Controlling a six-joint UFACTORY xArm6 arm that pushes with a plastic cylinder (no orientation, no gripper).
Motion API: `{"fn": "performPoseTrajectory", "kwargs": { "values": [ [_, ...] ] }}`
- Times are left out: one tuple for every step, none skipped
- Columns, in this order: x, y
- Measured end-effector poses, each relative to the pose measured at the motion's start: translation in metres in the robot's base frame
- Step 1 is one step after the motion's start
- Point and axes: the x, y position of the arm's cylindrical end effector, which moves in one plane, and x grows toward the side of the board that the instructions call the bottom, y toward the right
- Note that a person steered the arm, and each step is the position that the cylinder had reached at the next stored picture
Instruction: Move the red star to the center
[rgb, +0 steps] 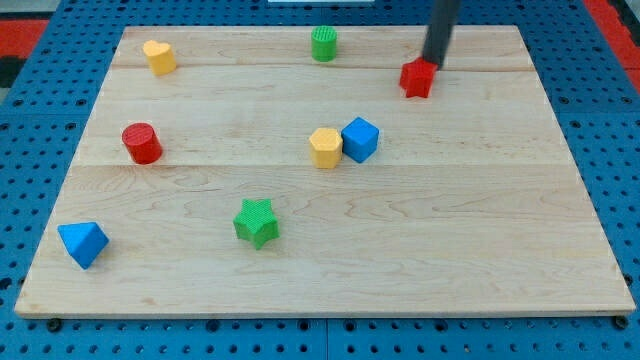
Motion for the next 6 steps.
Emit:
{"fn": "performPoseTrajectory", "kwargs": {
  "values": [
    [0.015,-0.028],
    [0.046,-0.015],
    [0.069,0.015],
    [0.082,0.034],
    [0.114,0.048],
    [0.118,0.036]
  ]
}}
